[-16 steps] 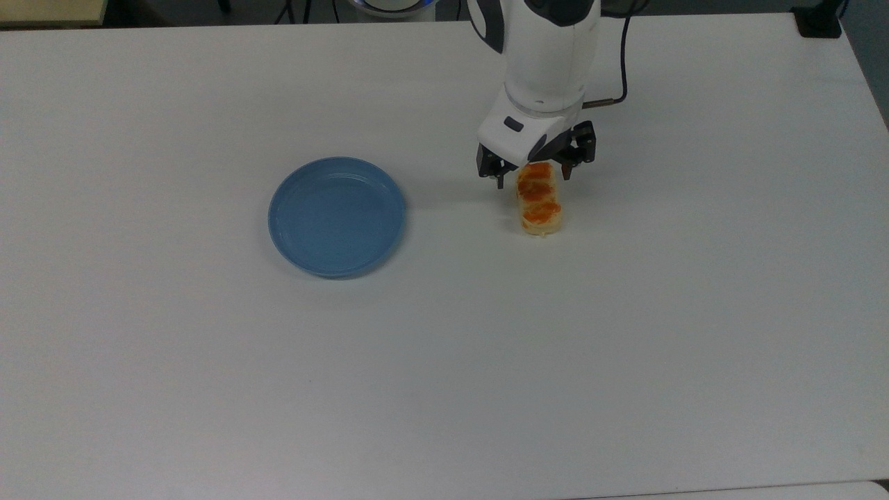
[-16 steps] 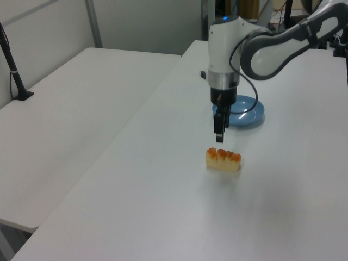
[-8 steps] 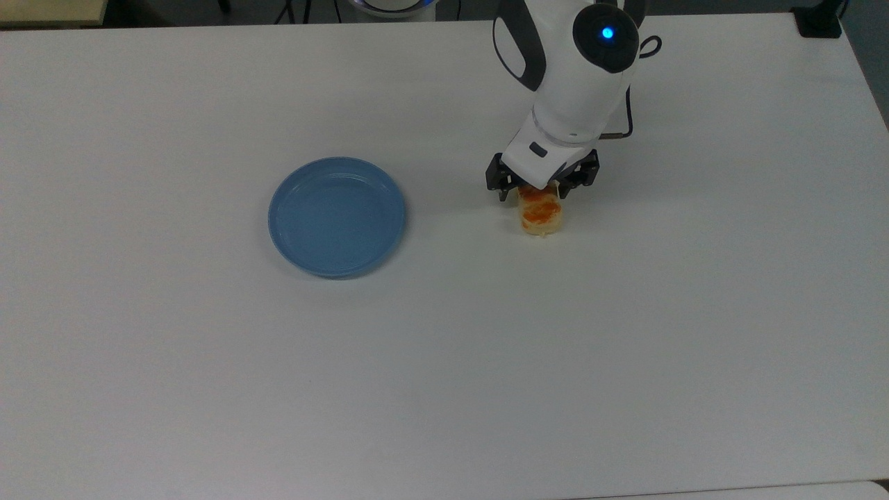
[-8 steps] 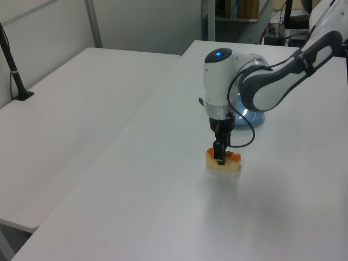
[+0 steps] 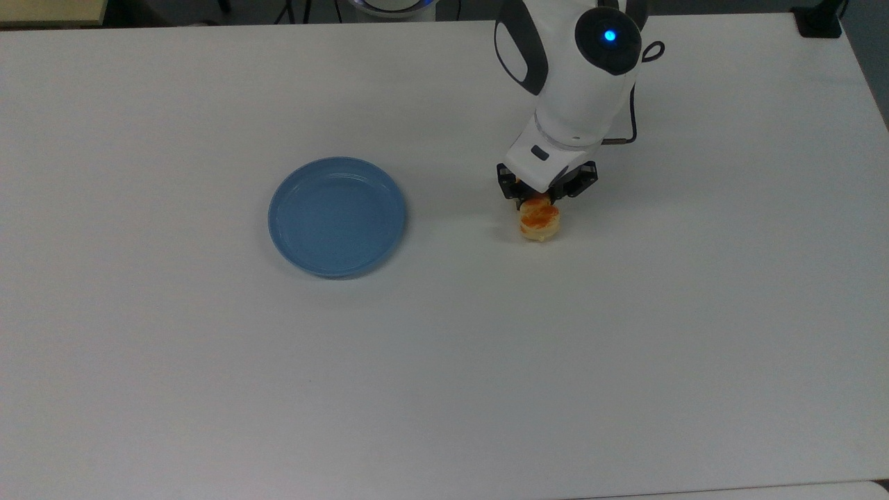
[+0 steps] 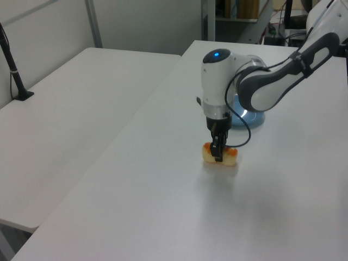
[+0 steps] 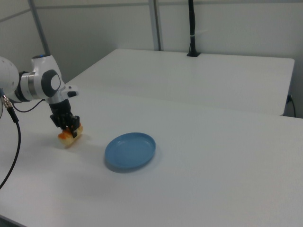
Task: Put the bread onto the plate
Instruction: 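Carry the held bread roll over the blue plate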
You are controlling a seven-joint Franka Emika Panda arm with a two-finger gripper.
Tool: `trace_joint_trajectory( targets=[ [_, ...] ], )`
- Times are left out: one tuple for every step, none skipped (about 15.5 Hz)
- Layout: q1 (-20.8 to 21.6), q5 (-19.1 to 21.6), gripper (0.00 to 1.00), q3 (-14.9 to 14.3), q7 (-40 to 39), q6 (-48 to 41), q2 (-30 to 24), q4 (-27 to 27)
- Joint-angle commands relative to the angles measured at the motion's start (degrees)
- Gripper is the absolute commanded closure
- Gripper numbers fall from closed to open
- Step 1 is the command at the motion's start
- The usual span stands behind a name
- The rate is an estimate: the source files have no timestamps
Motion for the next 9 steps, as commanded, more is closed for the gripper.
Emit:
trace_joint_trajectory(
  targets=[
    [-4.52, -0.67, 0.59, 0.42, -0.78, -3.43, -5.39, -0.15],
    [-6.71, -1.02, 0.59, 0.42, -3.23, -3.53, -6.35, -0.24],
    [-9.52, -1.02, 0.59, 0.42, -7.25, -3.53, -7.23, -0.24],
    [-13.29, -1.02, 0.59, 0.16, -14.08, -3.7, -8.37, -0.24],
    [-15.06, -1.02, 0.59, -0.28, -17.54, -3.7, -8.47, -0.24],
    [-16.82, -1.11, 0.59, -1.15, -20.54, -3.7, -8.39, -0.32],
    [-17.8, -1.11, 0.59, -2.55, -23.61, -3.7, -8.3, -0.41],
    [-18.24, -1.11, 0.59, -4.04, -26.6, -3.7, -8.3, -0.59],
    [-18.51, -1.11, 0.59, -5.45, -28.63, -3.7, -8.3, -0.85]
  ],
)
